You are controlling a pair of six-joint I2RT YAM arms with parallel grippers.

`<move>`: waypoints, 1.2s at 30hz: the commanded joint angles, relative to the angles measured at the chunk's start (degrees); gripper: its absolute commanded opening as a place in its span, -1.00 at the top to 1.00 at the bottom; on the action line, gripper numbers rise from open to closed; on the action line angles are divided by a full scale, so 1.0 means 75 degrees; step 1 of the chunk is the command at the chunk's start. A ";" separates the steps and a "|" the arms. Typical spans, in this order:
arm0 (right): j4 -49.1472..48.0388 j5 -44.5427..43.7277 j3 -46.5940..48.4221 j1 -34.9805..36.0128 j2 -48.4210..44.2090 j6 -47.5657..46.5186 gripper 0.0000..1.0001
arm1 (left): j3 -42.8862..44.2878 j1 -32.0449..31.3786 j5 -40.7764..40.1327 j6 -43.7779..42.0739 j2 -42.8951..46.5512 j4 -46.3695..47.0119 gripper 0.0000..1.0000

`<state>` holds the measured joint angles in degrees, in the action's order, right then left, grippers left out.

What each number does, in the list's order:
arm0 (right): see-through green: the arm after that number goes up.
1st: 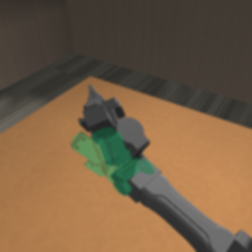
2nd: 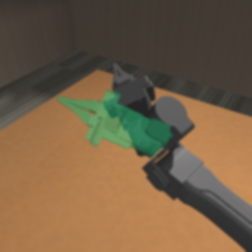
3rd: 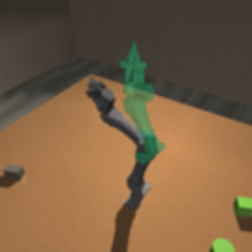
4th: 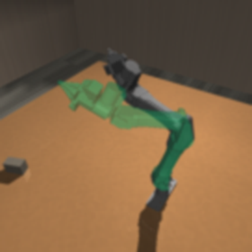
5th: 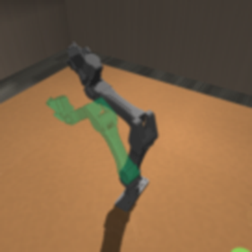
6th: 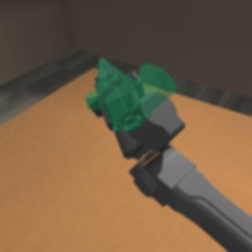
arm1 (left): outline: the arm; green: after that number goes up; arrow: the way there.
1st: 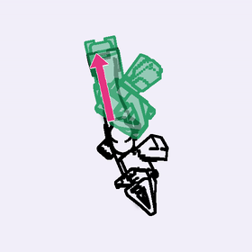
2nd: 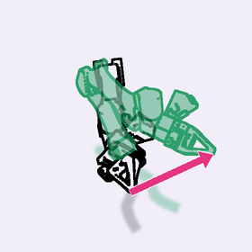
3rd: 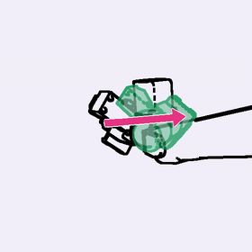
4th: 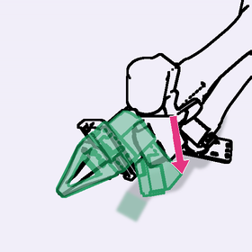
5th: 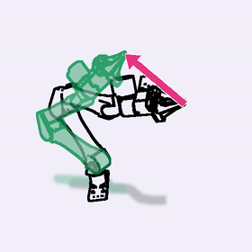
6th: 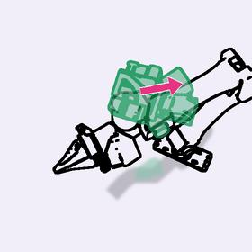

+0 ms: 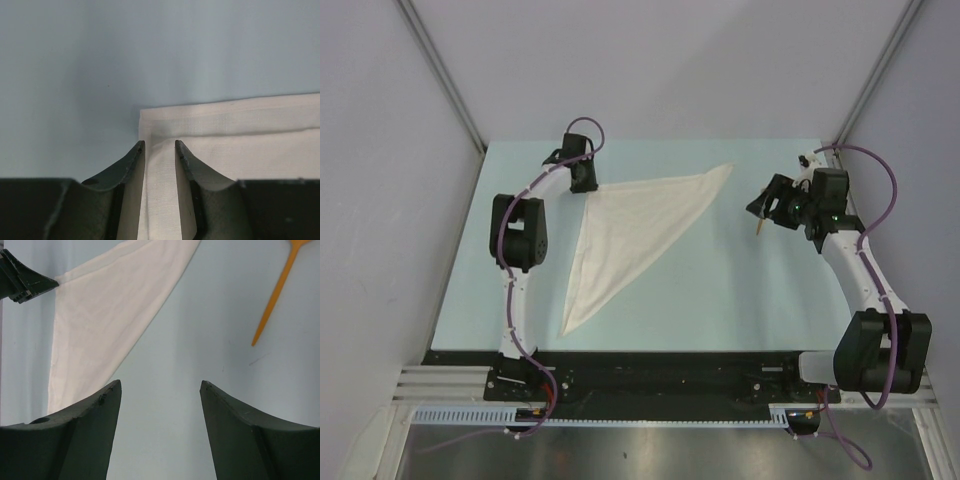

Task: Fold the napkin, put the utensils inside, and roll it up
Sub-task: Fold the napkin

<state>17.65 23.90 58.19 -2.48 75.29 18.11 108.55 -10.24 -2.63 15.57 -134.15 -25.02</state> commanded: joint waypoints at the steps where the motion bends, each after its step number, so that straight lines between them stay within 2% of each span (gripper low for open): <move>1: 0.0131 -0.0128 -0.0002 -0.0033 -0.0276 -0.0176 -0.39 | 0.0304 0.0030 0.0246 0.0150 -0.0067 -0.0016 0.31; 11: 0.0178 -0.0140 0.0022 -0.0103 -0.0206 -0.0188 -0.40 | 0.0035 0.0029 0.0176 0.0267 -0.0044 0.0054 0.45; 22: 0.0213 -0.0116 0.0010 -0.0197 -0.0206 -0.0223 -0.40 | 0.0292 0.0029 -0.0070 0.0396 -0.0219 -0.0367 0.39; 25: 0.0237 -0.0116 -0.0001 -0.0232 -0.0264 -0.0235 -0.40 | 0.0397 0.0029 -0.0047 0.0373 -0.0278 -0.0426 0.47; 26: 0.0237 -0.0116 -0.0025 -0.0255 -0.0253 -0.0246 -0.40 | 0.0467 0.0029 -0.0059 0.0373 -0.0313 -0.0450 0.58; 34: 0.0248 -0.0105 -0.0072 -0.0302 -0.0218 -0.0258 -0.40 | 0.0293 -0.0017 -0.0012 0.0244 -0.0185 -0.0204 0.99; 36: 0.0248 -0.0105 -0.0048 -0.0302 -0.0171 -0.0258 -0.40 | 0.0140 -0.0029 0.0012 0.0209 -0.0056 0.0077 0.99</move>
<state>19.62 23.33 57.95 -4.43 74.87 16.86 110.04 -10.24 -2.76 17.91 -135.46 -27.16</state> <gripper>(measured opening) 0.699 0.017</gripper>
